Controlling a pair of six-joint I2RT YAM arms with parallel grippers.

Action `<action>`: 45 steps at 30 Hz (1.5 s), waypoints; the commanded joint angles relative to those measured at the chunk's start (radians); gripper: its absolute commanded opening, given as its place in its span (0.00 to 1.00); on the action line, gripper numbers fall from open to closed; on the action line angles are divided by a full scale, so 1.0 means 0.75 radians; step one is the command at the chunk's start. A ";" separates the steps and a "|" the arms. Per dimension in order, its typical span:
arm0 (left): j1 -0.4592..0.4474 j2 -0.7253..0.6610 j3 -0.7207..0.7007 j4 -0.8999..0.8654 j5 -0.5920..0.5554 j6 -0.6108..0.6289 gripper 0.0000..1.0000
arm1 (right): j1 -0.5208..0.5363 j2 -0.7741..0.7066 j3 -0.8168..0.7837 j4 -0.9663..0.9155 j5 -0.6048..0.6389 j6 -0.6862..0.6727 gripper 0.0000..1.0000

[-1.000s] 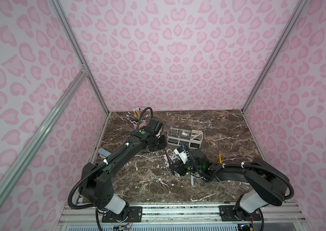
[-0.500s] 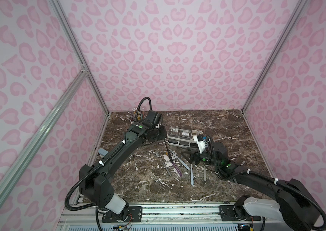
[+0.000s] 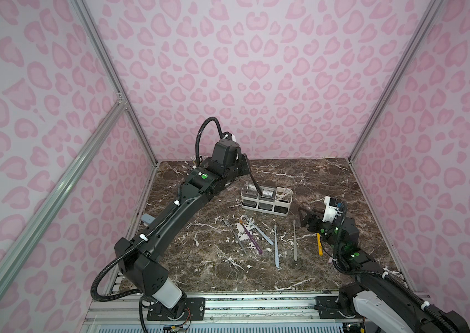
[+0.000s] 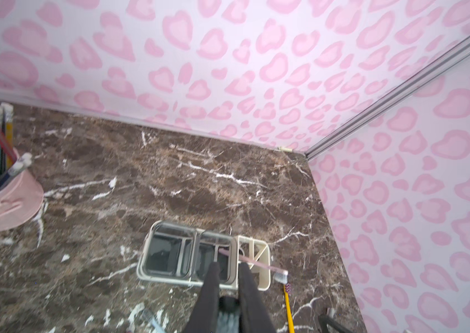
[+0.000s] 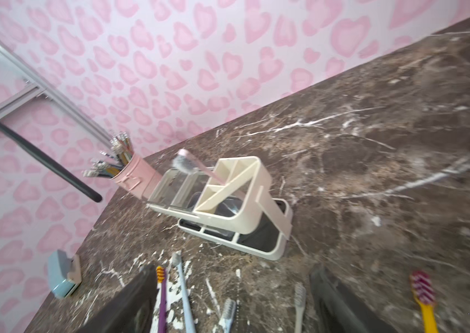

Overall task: Place the toothbrush into the toothbrush holder
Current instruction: Pick up the toothbrush from the center of the board, then place the toothbrush in the toothbrush holder.

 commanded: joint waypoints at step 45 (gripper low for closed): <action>-0.272 0.603 0.417 0.232 -0.409 0.279 0.01 | -0.028 -0.097 -0.116 0.122 0.155 0.075 0.99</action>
